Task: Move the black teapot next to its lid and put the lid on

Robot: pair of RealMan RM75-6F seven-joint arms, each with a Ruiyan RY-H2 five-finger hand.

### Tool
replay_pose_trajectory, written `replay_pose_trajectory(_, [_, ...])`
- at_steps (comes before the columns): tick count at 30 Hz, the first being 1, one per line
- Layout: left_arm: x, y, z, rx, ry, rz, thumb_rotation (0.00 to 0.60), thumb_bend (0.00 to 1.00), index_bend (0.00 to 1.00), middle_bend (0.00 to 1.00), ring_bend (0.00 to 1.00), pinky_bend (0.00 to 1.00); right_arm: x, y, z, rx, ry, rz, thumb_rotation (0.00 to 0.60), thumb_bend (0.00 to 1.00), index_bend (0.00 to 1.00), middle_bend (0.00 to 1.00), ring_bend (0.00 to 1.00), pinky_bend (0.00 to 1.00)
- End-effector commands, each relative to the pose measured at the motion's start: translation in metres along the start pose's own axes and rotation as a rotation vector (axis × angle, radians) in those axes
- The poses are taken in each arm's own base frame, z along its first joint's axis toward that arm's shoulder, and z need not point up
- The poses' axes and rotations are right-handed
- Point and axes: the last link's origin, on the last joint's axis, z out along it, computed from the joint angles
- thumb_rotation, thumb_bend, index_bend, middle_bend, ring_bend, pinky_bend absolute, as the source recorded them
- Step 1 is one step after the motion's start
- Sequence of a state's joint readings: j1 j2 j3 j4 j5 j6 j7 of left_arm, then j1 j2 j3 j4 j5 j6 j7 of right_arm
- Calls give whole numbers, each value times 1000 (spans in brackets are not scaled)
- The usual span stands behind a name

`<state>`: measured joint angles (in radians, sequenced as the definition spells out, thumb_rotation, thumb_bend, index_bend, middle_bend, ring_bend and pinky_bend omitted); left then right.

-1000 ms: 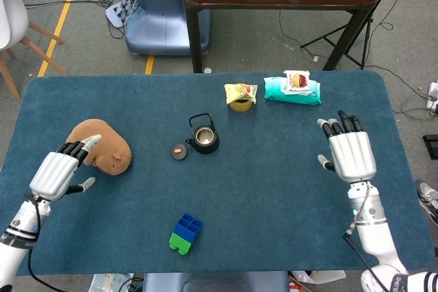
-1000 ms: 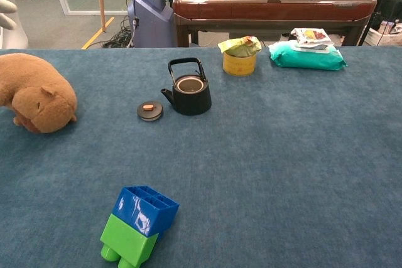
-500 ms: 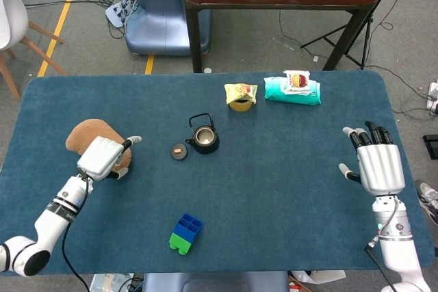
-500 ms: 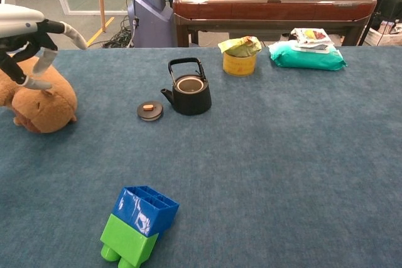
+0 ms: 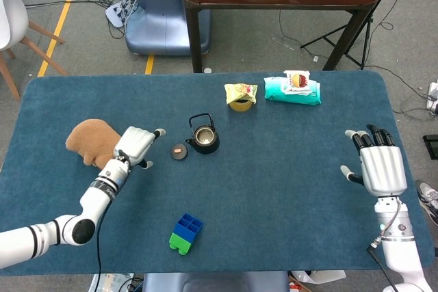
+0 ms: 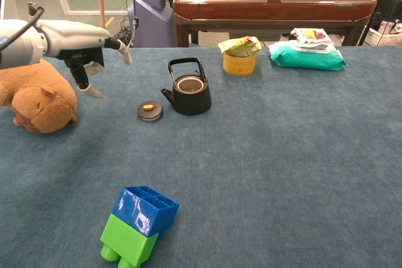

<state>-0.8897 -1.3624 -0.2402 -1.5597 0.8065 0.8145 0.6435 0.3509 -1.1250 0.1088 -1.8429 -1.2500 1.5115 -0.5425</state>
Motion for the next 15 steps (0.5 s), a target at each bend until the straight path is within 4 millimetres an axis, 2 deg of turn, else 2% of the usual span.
replay_pose_trajectory(1, [-1, 11, 12, 4, -7, 12, 600, 149, 202, 851, 906, 997, -1, 1, -1, -2, -2, 3, 600, 89, 294, 356, 180, 216])
replay_pose_trajectory(15, [-16, 39, 40, 34, -86, 45, 600, 149, 202, 853, 906, 997, -4, 7, -5, -22, -18, 20, 600, 89, 297, 356, 180, 216])
